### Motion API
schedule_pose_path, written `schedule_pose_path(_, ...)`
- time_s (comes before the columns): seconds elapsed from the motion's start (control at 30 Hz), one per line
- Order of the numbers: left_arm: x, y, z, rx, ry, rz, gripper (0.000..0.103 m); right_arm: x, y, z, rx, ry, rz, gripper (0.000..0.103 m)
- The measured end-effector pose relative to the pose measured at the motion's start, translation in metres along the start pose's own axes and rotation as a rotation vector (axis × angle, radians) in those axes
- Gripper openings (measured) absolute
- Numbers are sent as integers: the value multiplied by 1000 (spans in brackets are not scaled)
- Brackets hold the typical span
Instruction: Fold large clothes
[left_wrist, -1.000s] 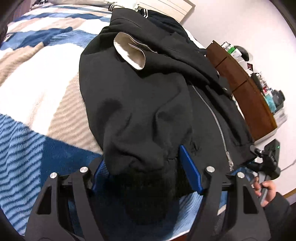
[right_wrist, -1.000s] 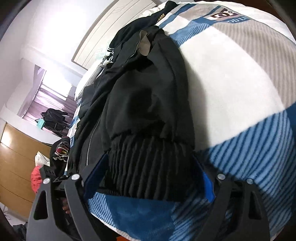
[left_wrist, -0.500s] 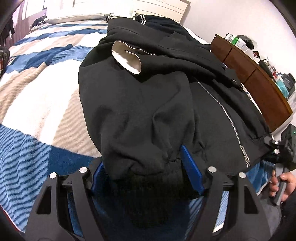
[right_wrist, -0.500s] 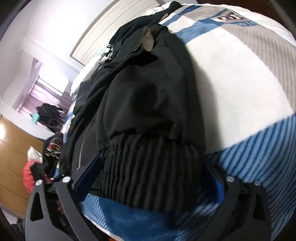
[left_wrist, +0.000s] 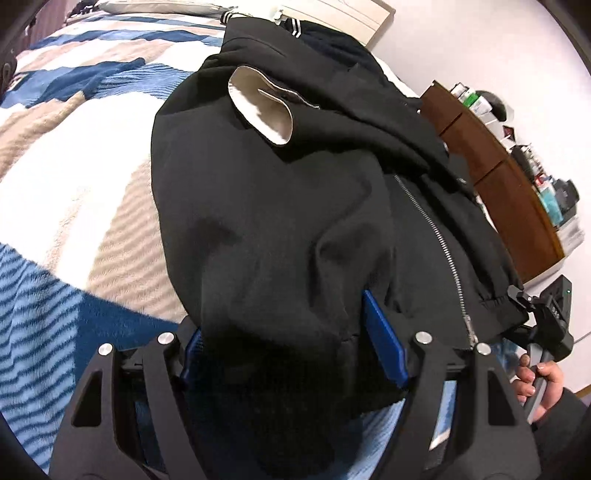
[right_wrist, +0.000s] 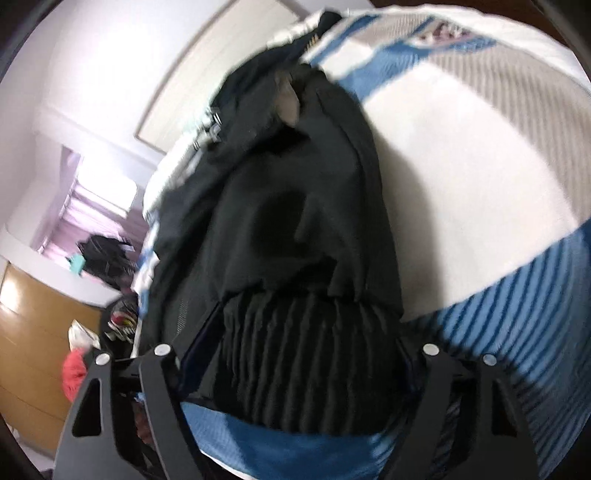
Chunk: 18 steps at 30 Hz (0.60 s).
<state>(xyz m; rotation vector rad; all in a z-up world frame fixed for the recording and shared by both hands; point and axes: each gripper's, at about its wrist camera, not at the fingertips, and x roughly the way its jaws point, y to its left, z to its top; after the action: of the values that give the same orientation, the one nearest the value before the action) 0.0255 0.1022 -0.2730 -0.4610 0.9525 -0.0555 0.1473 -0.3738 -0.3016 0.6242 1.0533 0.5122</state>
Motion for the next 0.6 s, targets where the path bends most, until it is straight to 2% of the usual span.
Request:
schedule_pose_path(0.17,0,-8,-4,48,-18,47,71,4,1,-1,-9,11,10,78)
schedule_pose_path(0.27,-1,-11,-6,70,-25,69,70,6,1,2,-12,27,22,82)
schedule_pose_path(0.4,-2,-10,-7,75,-29,66,70,15,13,3,-63,44,-18,92)
schedule_pose_path(0.6,0,-13,-5,97,-37,68,65,18,14,3,-54,51,-37,92)
